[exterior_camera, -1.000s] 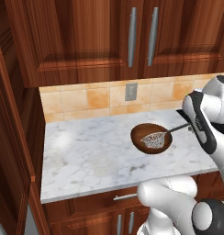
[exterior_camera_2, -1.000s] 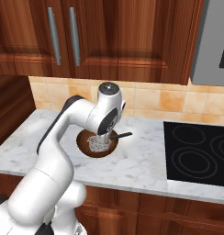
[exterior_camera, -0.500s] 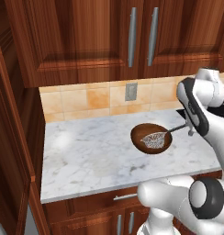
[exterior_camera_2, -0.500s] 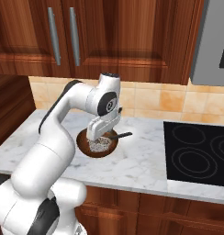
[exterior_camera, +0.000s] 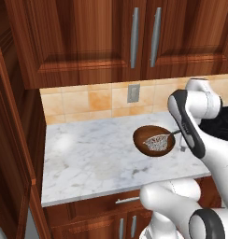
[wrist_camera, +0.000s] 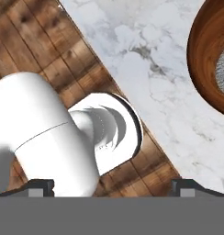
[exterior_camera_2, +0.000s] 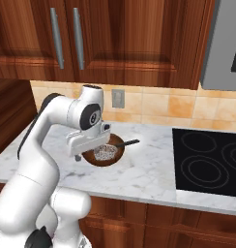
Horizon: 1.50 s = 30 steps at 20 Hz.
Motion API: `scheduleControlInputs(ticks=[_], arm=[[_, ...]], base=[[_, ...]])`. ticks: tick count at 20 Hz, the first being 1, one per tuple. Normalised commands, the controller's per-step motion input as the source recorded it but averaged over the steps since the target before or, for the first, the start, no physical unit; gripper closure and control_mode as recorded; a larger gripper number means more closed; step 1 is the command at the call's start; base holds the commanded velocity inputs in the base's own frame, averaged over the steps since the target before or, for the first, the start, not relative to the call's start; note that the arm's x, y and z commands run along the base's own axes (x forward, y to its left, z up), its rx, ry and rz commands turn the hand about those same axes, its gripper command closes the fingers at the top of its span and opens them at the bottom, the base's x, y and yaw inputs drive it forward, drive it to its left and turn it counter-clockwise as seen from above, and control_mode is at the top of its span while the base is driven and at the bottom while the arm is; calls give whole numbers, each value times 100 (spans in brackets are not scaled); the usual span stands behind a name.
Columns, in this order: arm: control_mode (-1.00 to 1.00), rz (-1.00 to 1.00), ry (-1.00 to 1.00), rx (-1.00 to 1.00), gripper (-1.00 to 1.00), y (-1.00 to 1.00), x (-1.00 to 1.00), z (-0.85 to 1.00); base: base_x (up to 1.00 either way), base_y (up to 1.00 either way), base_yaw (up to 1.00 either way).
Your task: Open the cabinet and setup a tea strainer by placing it in the bowl upright.
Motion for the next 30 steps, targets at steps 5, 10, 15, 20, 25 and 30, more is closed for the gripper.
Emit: scheduleControlInputs(ticks=[5,10,15,20,25,30], arm=[[-100,-26,-2,-3,-100,37,-29,0],[-100,-20,-9,-3,-100,12,-9,0],[-100,-8,-26,-20,-100,3,26,0],[-100,-2,-11,-34,-100,-7,59,0],[-100,-7,12,-21,-100,-31,43,10],[-100,-14,2,-2,-100,-28,8,26]], base=[[0,0,0],[0,0,0],[0,0,0],[0,0,0],[0,0,0],[0,0,0]])
